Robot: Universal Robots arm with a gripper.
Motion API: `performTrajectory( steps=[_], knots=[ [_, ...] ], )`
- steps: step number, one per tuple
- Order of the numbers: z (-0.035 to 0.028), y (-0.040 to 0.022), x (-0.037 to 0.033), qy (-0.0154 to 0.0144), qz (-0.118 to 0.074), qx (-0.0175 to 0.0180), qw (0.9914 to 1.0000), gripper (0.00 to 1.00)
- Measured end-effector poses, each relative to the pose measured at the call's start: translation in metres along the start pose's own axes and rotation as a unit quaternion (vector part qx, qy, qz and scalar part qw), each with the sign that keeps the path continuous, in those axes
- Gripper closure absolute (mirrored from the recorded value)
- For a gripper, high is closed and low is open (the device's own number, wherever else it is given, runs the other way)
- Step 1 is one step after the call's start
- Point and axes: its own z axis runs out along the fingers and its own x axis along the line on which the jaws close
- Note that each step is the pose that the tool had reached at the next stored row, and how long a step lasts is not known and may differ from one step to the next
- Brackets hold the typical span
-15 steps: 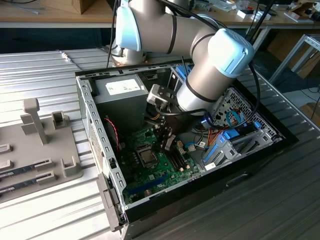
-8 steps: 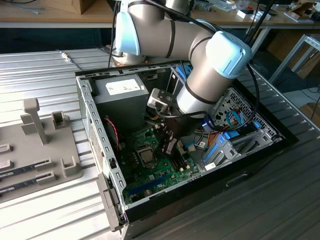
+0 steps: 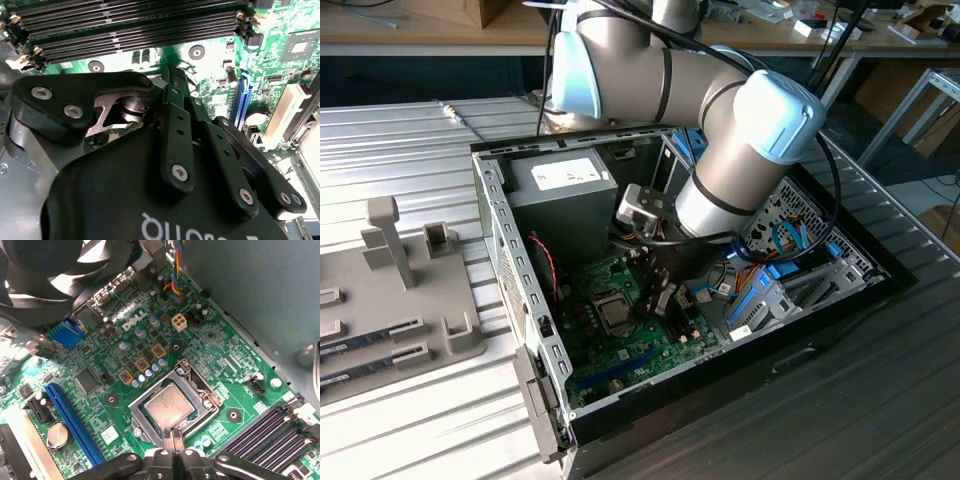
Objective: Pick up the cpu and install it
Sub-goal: 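Install the first cpu locking lever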
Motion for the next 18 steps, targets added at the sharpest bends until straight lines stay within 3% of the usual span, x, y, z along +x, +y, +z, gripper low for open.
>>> performTrajectory(
  steps=[7, 11, 15, 16, 18],
  knots=[
    [0.0032, -0.0092, -0.0069, 0.0001, 0.000, 0.0002, 1.00000, 0.89],
    [0.0040, -0.0096, -0.0073, 0.0001, 0.000, 0.0001, 1.00000, 0.89],
    [-0.0060, -0.0080, -0.0055, -0.0028, -0.001, -0.0021, 0.99999, 0.89],
    [-0.0079, -0.0078, -0.0053, -0.0044, -0.002, -0.0032, 0.99998, 0.89],
    [-0.0105, -0.0090, -0.0065, -0.0193, -0.006, -0.0147, 0.99969, 0.89]
  ],
)
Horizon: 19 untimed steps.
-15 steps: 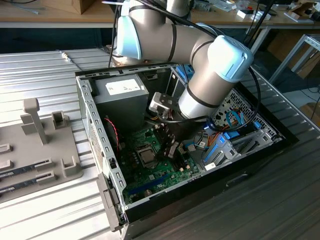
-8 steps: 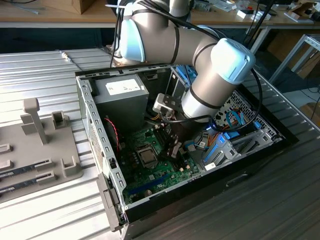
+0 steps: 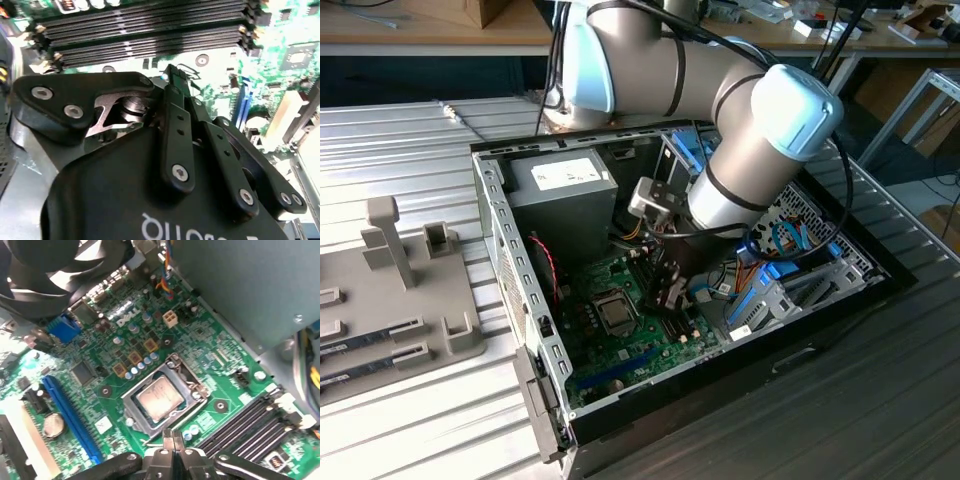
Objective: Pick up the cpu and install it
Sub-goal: 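Install the first cpu locking lever, then install the second cpu locking lever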
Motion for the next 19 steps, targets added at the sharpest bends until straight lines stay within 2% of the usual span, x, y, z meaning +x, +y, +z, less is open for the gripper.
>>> performTrajectory(
  steps=[1, 5, 7, 11, 14, 19],
  knots=[
    [-0.0006, -0.0012, -0.0023, -0.0116, -0.003, -0.0089, 0.99989, 0.89],
    [-0.0050, -0.0030, -0.0055, -0.0214, -0.006, -0.0164, 0.99962, 0.89],
    [-0.0146, -0.0008, -0.0052, -0.0231, -0.007, -0.0178, 0.99955, 0.89],
    [-0.0280, 0.0019, -0.0038, -0.0259, -0.008, -0.0199, 0.99944, 0.89],
    [-0.0351, 0.0033, -0.0028, -0.0290, -0.009, -0.0223, 0.99929, 0.89],
    [-0.0351, 0.0033, -0.0028, -0.0302, -0.009, -0.0232, 0.99923, 0.89]
  ],
)
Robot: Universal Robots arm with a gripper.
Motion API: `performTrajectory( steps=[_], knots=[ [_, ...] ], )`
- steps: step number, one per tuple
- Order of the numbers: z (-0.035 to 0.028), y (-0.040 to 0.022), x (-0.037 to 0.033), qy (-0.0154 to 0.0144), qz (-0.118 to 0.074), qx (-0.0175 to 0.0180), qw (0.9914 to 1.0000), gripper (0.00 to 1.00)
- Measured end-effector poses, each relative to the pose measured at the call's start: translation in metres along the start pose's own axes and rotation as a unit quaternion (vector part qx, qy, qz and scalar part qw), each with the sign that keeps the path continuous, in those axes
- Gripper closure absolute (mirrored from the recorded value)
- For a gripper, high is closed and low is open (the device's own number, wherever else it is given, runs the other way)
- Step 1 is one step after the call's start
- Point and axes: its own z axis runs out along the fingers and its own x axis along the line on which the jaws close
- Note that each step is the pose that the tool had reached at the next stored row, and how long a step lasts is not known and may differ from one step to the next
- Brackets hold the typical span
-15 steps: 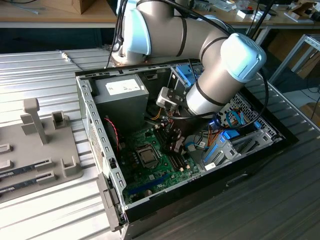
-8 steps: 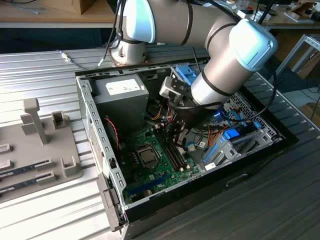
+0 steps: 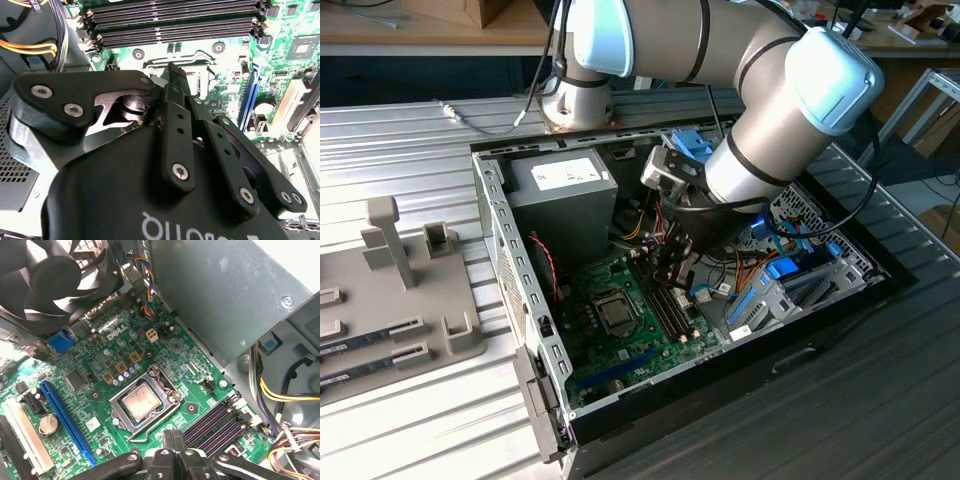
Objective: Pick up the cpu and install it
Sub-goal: 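Install the second cpu locking lever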
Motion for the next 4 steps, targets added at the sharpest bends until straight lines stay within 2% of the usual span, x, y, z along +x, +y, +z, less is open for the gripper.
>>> performTrajectory(
  steps=[4],
  knots=[
    [0.0000, 0.0000, 0.0000, -0.0003, 0.000, -0.0002, 1.00000, 0.89]
  ],
)
